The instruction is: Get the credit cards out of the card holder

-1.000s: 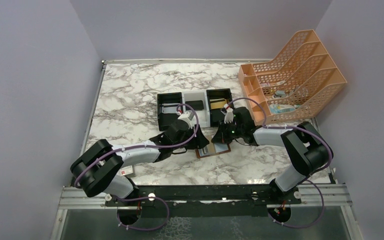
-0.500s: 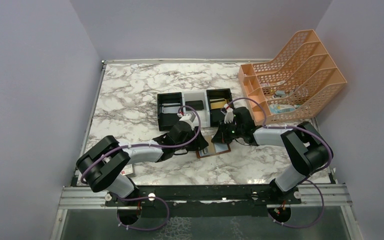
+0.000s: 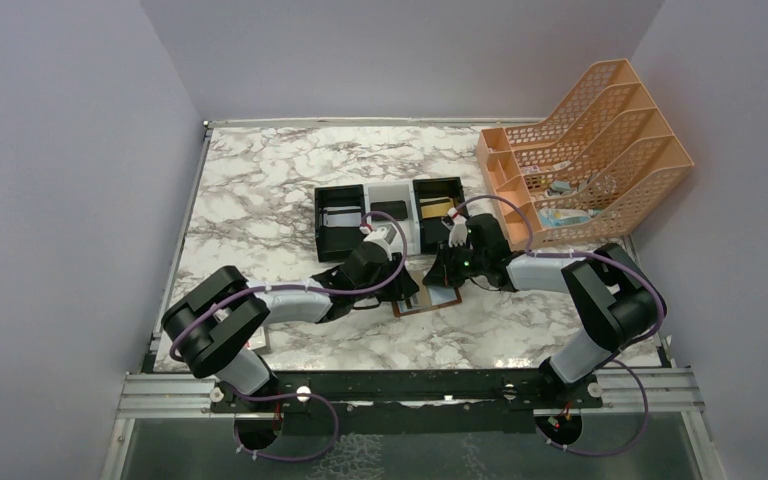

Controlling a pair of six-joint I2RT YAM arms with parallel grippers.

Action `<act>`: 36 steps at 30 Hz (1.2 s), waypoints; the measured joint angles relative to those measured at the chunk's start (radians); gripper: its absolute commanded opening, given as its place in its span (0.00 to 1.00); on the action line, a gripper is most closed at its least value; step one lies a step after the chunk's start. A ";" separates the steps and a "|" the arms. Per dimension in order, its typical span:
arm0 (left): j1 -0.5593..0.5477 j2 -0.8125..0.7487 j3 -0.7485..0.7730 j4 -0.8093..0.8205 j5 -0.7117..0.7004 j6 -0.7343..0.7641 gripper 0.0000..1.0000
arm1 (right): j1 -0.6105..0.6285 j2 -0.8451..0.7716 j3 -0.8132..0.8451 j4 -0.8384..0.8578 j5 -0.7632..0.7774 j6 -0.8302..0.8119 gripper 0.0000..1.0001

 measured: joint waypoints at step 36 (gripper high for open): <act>-0.077 0.138 0.142 0.037 0.034 0.006 0.66 | -0.001 -0.557 -0.110 -0.243 0.496 0.090 0.55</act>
